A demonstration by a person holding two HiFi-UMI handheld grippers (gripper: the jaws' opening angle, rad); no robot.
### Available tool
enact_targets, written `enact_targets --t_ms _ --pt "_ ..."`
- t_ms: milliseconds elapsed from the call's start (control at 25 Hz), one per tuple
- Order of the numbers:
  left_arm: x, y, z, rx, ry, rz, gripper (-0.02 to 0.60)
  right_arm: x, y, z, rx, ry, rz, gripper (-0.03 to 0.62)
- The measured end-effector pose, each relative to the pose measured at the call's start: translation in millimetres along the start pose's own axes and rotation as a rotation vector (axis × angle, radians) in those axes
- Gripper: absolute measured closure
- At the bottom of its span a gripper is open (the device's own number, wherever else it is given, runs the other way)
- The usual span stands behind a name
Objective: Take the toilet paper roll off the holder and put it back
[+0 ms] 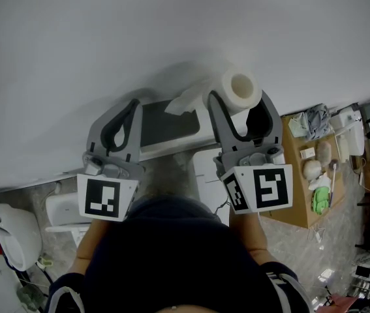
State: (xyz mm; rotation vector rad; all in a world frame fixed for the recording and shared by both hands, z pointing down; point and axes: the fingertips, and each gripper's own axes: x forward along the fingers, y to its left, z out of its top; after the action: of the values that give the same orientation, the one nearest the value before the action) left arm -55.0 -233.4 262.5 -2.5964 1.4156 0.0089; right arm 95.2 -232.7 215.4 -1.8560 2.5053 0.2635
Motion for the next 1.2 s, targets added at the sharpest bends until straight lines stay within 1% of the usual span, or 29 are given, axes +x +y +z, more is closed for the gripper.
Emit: enact_targets --t_ms 400,1200 --pt "-3.3 0.0 -1.1 0.001 0.008 0.005 0.583 -1.0 -14.6 -14.8 0.011 0.039 -0.047 0.298" --pt "0.3 2.4 -4.4 0.007 0.015 0.007 0.583 3.5 -21.0 -21.7 0.012 0.053 -0.057 0.298"
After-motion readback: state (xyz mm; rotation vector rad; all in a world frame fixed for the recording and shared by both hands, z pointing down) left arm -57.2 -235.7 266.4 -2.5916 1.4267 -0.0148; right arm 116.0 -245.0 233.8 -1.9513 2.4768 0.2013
